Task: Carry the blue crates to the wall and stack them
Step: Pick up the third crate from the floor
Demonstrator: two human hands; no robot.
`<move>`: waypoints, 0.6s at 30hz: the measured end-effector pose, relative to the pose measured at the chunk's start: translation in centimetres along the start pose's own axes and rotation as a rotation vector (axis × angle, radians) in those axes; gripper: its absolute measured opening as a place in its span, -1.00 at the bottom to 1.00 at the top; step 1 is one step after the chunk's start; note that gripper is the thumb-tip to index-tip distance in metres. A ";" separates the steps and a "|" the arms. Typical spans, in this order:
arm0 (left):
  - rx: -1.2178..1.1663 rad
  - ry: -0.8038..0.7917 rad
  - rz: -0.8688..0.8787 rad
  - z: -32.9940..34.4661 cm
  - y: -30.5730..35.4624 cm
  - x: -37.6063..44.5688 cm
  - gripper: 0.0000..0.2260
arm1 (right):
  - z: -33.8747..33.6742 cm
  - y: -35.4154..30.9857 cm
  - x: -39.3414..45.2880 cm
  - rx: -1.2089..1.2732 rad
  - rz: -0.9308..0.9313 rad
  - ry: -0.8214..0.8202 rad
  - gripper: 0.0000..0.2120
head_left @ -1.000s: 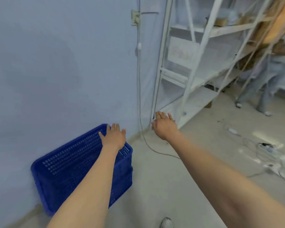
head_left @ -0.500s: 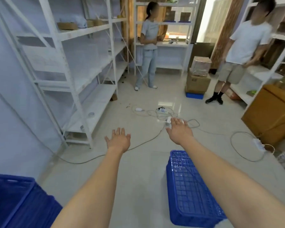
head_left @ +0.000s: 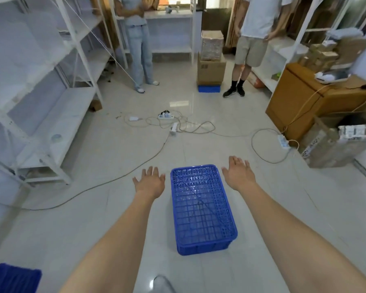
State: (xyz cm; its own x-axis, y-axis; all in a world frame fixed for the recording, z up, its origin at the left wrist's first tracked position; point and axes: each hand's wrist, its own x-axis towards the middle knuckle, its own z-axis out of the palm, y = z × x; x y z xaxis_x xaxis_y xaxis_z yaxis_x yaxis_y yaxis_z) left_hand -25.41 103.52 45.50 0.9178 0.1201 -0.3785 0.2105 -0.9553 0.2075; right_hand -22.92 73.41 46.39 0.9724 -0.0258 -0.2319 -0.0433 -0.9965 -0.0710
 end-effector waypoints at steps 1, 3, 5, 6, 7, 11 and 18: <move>0.009 -0.025 -0.003 0.8 0.7 1.0 -0.46 | 0.6 0.8 0.8 0.013 0.013 -0.025 -0.38; 0.018 -0.046 -0.005 2.3 2.0 3.5 -0.46 | 1.8 2.1 2.8 0.018 0.029 -0.039 -0.38; 0.018 -0.064 0.005 3.6 3.2 6.3 -0.46 | 2.9 3.1 4.9 0.003 0.036 -0.055 -0.38; 0.016 -0.088 0.014 4.2 3.8 7.7 -0.46 | 3.4 3.5 5.9 0.009 0.049 -0.082 -0.38; 0.012 -0.113 0.020 4.9 4.3 9.1 -0.46 | 4.1 3.9 6.8 0.017 0.062 -0.106 -0.38; 0.014 -0.170 0.010 8.6 5.6 14.9 -0.45 | 7.4 5.0 11.7 0.014 0.069 -0.161 -0.38; 0.046 -0.277 -0.030 17.2 6.6 22.5 -0.46 | 16.5 7.6 20.0 0.000 0.051 -0.282 -0.39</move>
State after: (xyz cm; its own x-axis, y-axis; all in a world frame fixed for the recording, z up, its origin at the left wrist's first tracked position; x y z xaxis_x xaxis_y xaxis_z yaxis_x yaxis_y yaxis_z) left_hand -9.20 95.29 22.84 0.7833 0.0757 -0.6170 0.2147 -0.9644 0.1544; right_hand -7.63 66.68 25.19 0.8665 -0.0531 -0.4963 -0.0906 -0.9945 -0.0518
